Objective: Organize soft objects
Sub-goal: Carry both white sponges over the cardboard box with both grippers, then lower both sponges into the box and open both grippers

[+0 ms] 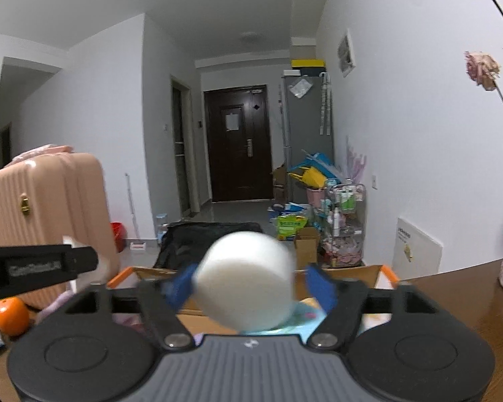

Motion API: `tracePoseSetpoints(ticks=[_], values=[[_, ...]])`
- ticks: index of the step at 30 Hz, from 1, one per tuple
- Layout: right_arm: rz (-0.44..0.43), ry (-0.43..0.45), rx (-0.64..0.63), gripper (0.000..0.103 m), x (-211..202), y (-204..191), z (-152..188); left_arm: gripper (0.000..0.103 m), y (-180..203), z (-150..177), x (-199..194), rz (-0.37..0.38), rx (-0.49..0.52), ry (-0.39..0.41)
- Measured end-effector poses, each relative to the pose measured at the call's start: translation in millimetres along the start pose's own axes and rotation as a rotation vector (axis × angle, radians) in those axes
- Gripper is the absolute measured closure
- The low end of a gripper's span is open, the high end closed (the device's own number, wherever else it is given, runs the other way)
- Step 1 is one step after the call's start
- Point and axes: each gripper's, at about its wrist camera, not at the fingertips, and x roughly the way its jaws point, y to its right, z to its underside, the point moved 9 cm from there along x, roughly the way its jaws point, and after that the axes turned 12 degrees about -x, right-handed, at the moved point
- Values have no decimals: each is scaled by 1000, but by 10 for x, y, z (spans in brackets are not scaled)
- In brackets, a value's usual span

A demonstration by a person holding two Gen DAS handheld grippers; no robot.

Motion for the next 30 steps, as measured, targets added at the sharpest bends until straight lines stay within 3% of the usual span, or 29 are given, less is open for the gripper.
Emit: tracePoseSetpoints(ticks=[1,3,5,6,15,30], values=[[11,2,7,13,-6,35,-4,36,-1,-1,3,8,-2,-2],[20,-2,25,9,-19,94,-3,22,-33,-5,0,4,-21,-2],[27,-2,34,1,-34,132,-2,2,-88,-39,-38,-8,-35,22],[34,4,29,0,-57,145,3,0,-102,-57,-66,-12,-34,36],[33,11,36,0,-310,281,111,0,-161,-80,-221,-42,-3,80],[30,18,27,0,-551,303,202,0,-259,-30,-561,-29,19,75]])
